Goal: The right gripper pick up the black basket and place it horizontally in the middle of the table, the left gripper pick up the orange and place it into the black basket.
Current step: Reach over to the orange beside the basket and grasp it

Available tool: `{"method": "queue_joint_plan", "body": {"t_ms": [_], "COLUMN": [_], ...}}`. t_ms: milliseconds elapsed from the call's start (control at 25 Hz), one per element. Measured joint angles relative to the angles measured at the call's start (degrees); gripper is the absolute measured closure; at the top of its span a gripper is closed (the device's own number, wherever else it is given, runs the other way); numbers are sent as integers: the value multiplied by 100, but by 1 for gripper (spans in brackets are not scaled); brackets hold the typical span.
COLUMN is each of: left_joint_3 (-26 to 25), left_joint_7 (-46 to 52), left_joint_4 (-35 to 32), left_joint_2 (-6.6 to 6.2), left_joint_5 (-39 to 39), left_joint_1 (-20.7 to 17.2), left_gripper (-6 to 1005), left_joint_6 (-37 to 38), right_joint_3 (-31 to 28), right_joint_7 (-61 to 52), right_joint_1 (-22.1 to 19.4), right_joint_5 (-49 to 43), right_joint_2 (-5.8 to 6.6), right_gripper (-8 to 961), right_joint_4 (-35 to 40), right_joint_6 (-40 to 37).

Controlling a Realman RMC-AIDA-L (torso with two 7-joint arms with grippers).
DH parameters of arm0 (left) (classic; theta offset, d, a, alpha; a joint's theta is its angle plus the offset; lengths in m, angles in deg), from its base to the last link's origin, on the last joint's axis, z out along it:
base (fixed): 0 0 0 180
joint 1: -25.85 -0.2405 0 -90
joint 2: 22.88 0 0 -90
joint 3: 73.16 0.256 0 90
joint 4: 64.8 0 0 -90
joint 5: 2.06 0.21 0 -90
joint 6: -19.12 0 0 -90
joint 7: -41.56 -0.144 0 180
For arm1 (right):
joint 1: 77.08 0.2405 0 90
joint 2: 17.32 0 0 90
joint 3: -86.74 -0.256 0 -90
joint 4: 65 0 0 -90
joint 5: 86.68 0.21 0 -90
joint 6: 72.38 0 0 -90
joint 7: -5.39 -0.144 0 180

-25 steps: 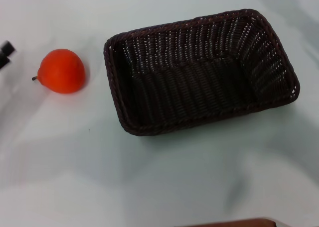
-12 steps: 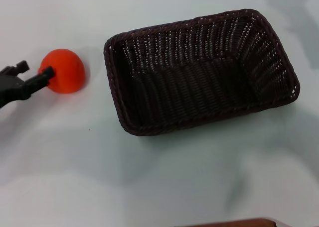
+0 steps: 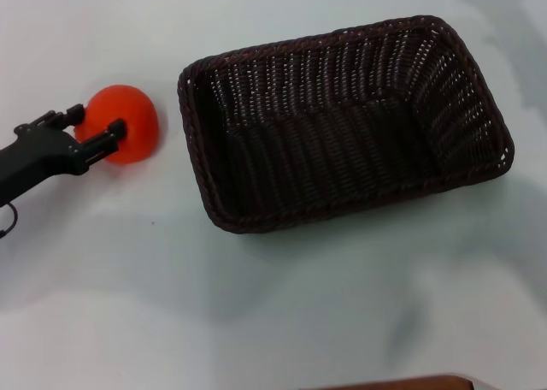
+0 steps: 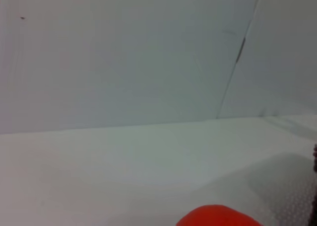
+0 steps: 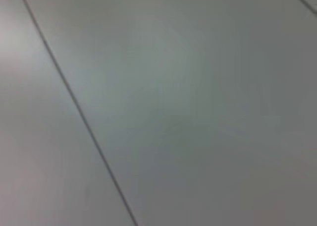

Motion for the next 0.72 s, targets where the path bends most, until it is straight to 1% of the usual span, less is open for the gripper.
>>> {"method": "queue_joint_plan", "body": {"t_ms": [120,240,400,440,640,720], "left_joint_3": [0,0,-37,-75,-448,-630], "left_joint_7": [1,2,4,4,-25,-90], "left_joint_4": [4,8,20,20,137,320], "left_joint_2": [13,58,115,127,165,195], "left_joint_5": [23,30,34,35,42,43], "left_joint_1": [1,1,2,1,-109,-235], "left_gripper": [188,251,433,478,623,641], "left_joint_6": [63,133,277,294,181,23], "right_joint_3": [-171,-315,-478,-513,-575,-588], "right_joint_7": [9,12,16,17,-16,-25], "right_joint_1": [0,-5,-14,-17,-57,-68], "right_joint_5": [0,0,-1,-1,-1,-1], "right_joint_2": [-2,-2,-2,-2,1,3], "right_gripper": [219,219,220,220,220,220], "right_joint_4": [-53,-79,-202,-230,-267,-268], "right_joint_6": [-26,-35,-93,-105,-114,-114]}}
